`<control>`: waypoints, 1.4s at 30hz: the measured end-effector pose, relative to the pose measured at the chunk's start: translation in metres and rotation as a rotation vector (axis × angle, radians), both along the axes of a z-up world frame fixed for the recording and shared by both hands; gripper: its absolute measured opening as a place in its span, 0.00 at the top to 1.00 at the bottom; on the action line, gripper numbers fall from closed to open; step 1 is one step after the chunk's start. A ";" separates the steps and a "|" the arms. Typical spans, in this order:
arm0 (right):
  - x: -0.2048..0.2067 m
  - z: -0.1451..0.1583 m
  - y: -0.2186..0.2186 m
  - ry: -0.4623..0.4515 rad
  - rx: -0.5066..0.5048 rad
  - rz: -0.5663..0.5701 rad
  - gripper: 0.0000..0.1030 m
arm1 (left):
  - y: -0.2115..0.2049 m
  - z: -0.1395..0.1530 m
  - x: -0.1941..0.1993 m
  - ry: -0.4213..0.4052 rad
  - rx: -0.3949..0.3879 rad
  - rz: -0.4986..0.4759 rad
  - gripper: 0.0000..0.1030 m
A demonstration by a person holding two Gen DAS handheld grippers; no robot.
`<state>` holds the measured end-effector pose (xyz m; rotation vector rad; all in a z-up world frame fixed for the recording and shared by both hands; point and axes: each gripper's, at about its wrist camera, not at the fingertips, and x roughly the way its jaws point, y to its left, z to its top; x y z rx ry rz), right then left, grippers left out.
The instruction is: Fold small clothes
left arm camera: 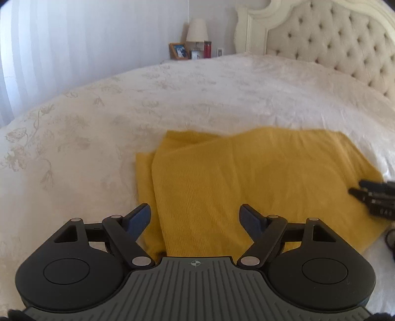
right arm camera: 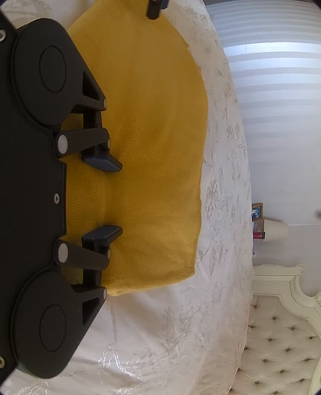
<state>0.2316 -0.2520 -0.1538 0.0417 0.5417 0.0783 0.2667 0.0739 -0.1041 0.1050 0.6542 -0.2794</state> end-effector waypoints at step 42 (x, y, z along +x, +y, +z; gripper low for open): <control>-0.001 -0.004 0.006 -0.006 -0.028 -0.010 0.45 | -0.020 -0.014 0.141 0.140 0.045 -0.017 0.44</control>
